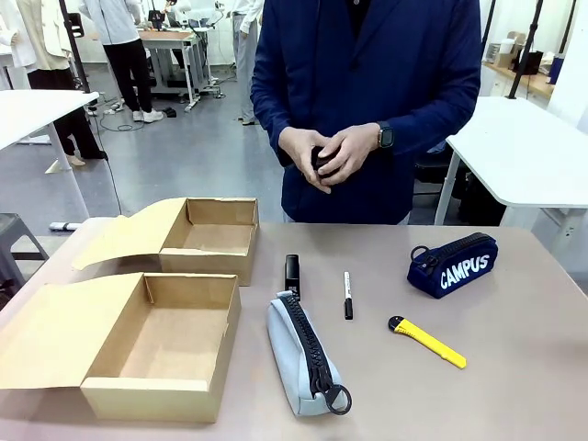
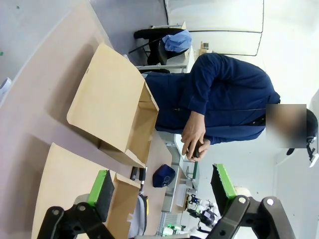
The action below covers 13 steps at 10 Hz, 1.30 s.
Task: Place items inside the box.
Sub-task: Pick up a Pencil pouch or Stapler and place it inside the Mailer Box closest to the robot.
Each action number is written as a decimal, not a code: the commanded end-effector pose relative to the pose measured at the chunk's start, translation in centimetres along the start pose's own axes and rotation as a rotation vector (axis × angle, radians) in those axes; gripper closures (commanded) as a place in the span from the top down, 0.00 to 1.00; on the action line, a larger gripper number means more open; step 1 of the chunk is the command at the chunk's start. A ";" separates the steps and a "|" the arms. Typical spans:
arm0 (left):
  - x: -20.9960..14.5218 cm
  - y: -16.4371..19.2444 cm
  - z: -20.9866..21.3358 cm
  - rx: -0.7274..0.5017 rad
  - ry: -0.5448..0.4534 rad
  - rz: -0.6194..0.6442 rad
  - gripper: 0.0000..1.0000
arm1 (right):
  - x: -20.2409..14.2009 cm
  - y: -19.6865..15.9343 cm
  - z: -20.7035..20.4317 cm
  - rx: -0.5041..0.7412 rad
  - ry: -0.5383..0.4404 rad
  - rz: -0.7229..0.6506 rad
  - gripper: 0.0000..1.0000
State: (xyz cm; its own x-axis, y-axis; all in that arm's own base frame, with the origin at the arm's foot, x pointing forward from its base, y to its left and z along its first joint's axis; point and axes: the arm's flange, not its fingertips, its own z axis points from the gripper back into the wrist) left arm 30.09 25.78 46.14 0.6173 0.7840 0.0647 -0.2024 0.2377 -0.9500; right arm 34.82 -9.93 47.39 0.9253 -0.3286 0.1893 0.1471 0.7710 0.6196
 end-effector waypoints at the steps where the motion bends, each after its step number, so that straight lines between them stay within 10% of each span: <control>1: 0.0 -0.2 0.2 -0.012 0.003 -0.002 1.00 | 2.9 5.7 -2.8 -0.233 0.088 0.093 1.00; 5: 0.0 -0.2 0.2 -0.012 0.003 -0.002 1.00 | 7.6 10.8 -12.3 -0.495 0.091 0.103 1.00; 13: 0.0 -0.2 0.2 -0.012 0.003 -0.002 1.00 | 9.0 9.8 -15.7 -0.489 0.109 0.164 1.00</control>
State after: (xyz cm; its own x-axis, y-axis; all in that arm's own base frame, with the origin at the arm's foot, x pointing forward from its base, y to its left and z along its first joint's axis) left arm 30.10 25.82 46.15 0.6174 0.7840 0.0643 -0.2029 0.2377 -0.9499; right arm 50.37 3.20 42.89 0.9770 -0.1404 0.1602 0.1136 0.9796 0.1657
